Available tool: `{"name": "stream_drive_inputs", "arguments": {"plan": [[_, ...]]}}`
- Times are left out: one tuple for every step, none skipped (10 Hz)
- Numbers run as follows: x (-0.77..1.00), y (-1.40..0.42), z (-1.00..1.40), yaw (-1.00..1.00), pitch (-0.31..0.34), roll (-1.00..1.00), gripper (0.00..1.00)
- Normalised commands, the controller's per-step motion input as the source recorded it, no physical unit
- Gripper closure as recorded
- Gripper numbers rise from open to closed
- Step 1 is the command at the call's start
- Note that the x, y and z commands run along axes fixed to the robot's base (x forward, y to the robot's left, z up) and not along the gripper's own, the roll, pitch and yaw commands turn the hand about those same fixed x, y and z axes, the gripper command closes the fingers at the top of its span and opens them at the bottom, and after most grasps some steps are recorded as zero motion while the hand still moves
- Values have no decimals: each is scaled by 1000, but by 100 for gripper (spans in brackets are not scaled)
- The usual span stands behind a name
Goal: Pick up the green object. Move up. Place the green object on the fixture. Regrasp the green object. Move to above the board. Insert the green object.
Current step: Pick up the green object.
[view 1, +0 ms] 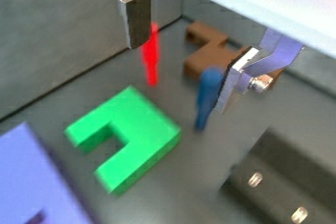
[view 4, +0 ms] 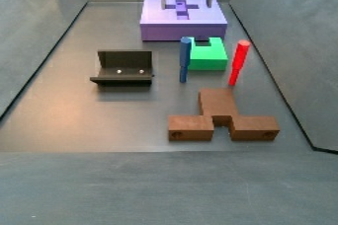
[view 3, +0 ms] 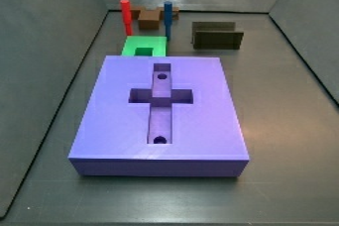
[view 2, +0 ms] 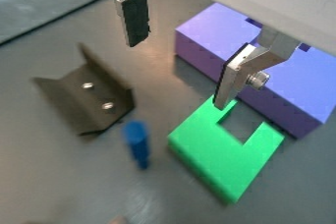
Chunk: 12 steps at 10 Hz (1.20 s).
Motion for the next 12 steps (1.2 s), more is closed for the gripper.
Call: {"name": "stream_drive_inputs", "arguments": {"plan": [[0, -660, -800, 0, -139, 0, 0], [0, -551, -769, -17, -160, 41, 0], [0, -409, -640, 0, -107, 123, 0], [0, -397, -494, 77, -60, 207, 0], [0, -277, -606, 69, -87, 190, 0], [-97, -249, -614, 91, -114, 236, 0], [-146, -209, -474, 129, -107, 263, 0], [-83, -246, -469, 46, -74, 254, 0], [-34, -160, -420, 0, -61, 119, 0], [-3, -46, -366, 0, -31, 30, 0], [0, 0, -306, -86, -33, -33, 0], [0, 17, -260, -146, -6, -63, 0]]}}
